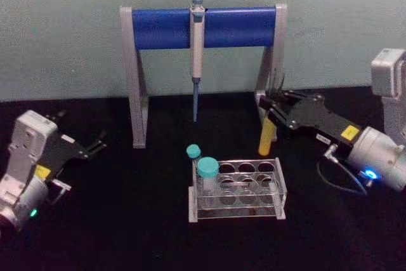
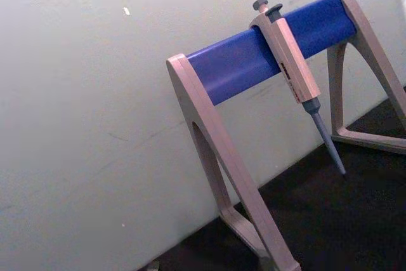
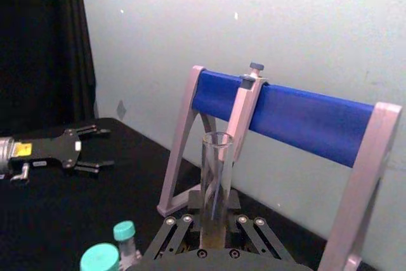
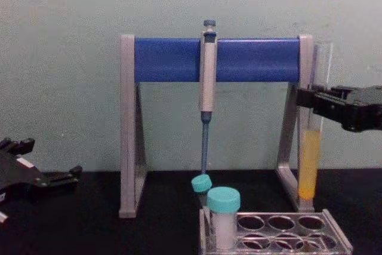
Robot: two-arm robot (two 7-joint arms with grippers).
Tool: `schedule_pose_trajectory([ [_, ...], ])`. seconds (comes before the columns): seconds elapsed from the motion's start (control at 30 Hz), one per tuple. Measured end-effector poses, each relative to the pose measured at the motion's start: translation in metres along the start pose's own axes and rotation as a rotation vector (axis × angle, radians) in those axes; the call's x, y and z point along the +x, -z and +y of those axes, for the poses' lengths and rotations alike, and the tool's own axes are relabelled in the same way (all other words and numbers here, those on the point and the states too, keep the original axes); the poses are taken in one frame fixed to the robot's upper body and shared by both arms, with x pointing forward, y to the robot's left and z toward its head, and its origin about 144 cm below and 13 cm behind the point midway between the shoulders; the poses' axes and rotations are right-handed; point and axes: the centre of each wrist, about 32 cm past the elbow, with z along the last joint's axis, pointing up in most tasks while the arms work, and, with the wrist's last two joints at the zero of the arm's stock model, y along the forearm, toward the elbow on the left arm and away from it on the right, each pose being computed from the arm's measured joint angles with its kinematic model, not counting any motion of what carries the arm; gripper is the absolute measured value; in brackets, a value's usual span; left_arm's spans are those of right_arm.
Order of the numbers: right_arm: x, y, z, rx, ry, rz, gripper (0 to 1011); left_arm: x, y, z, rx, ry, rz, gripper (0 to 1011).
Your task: Pick up the test tube from the test tube rack, shake it, then place it back into the test tube rack.
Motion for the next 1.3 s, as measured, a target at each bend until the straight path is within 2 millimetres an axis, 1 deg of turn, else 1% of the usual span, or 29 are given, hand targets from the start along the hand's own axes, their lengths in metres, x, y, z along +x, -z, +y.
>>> schedule_pose_trajectory([
  [0.1, -0.005, -0.002, -0.009, -0.011, -0.004, 0.003, 232, 0.000, 0.000, 0.000, 0.000, 0.000, 0.000, 1010],
  [0.23, -0.011, -0.003, -0.015, -0.025, -0.028, 0.022, 232, 0.000, 0.000, 0.000, 0.000, 0.000, 0.000, 1010],
  [0.37, -0.015, -0.003, -0.015, -0.026, -0.069, 0.040, 232, 0.000, 0.000, 0.000, 0.000, 0.000, 0.000, 1010],
  [0.47, -0.016, -0.003, -0.012, -0.020, -0.099, 0.050, 232, 0.000, 0.000, 0.000, 0.000, 0.000, 0.000, 1010],
  [0.63, -0.015, -0.001, 0.005, 0.002, -0.138, 0.064, 232, 0.000, 0.000, 0.000, 0.000, 0.000, 0.000, 1010],
  [0.67, -0.015, -0.001, 0.005, 0.002, -0.138, 0.064, 232, 0.000, 0.000, 0.000, 0.000, 0.000, 0.000, 1009],
  [0.87, -0.010, 0.002, 0.020, 0.023, -0.094, 0.034, 232, 0.000, 0.000, 0.000, 0.000, 0.000, 0.000, 1010],
  [1.03, -0.006, 0.002, 0.023, 0.020, -0.053, 0.014, 232, 0.000, 0.000, 0.000, 0.000, 0.000, 0.000, 1010],
  [1.3, -0.004, 0.002, 0.020, 0.010, -0.015, 0.007, 232, 0.000, 0.000, 0.000, 0.000, 0.000, 0.000, 1010],
])
